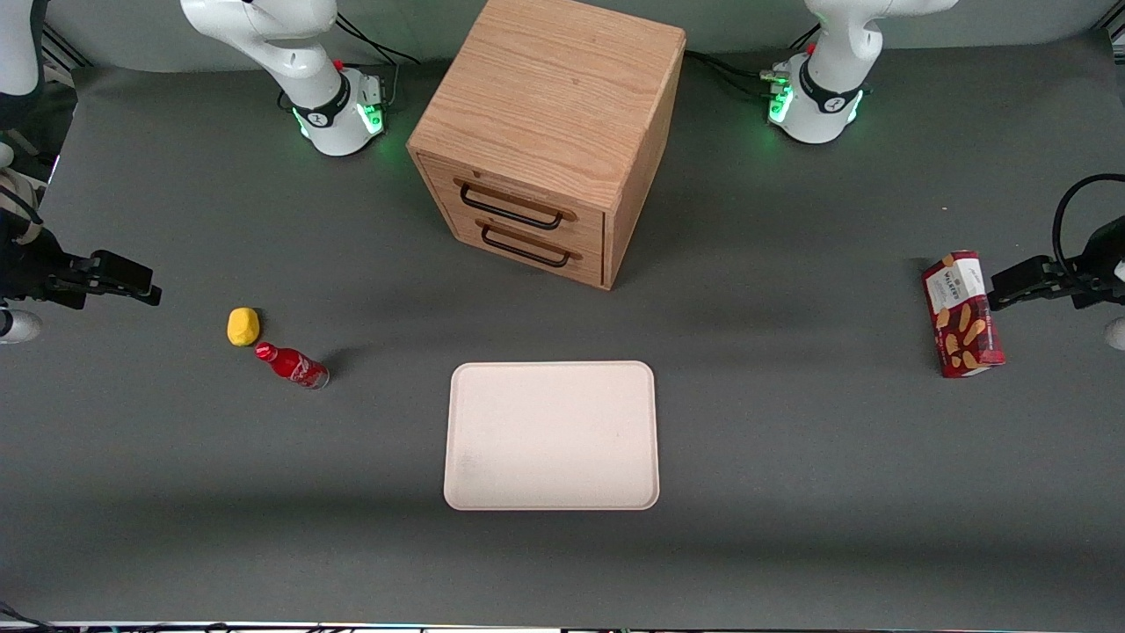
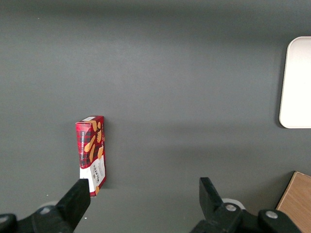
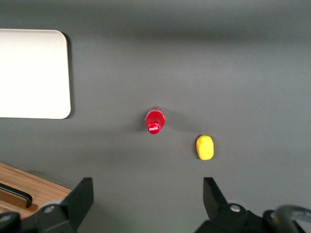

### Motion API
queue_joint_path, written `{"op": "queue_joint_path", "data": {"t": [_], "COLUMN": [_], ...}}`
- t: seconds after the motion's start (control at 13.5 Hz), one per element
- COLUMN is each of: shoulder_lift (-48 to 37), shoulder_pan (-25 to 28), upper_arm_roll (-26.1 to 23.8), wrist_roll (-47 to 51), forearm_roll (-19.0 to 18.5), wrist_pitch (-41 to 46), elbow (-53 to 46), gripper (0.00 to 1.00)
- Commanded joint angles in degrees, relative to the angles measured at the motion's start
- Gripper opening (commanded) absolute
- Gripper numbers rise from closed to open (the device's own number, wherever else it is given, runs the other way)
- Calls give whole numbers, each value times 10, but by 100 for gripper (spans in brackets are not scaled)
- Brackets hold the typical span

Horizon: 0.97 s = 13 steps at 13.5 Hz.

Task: Place coke bottle on tray
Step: 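Lower the open right gripper over the bottle cap and close it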

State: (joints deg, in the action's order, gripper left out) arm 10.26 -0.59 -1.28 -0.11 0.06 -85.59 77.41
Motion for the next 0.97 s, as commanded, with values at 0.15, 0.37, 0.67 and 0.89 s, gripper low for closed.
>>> {"op": "queue_joint_path", "data": {"t": [0.15, 0.37, 0.67, 0.89], "shoulder_lift": [9, 21, 31, 31], "shoulder_pan": [14, 17, 22, 24], "upper_arm_roll": [2, 2, 2, 2], "wrist_roll": [-7, -6, -5, 10], "forearm_roll": [6, 6, 7, 8], "wrist_pitch": [-11, -78, -188, -271], "elbow": [9, 63, 163, 240], "gripper": [100, 99, 98, 98]}}
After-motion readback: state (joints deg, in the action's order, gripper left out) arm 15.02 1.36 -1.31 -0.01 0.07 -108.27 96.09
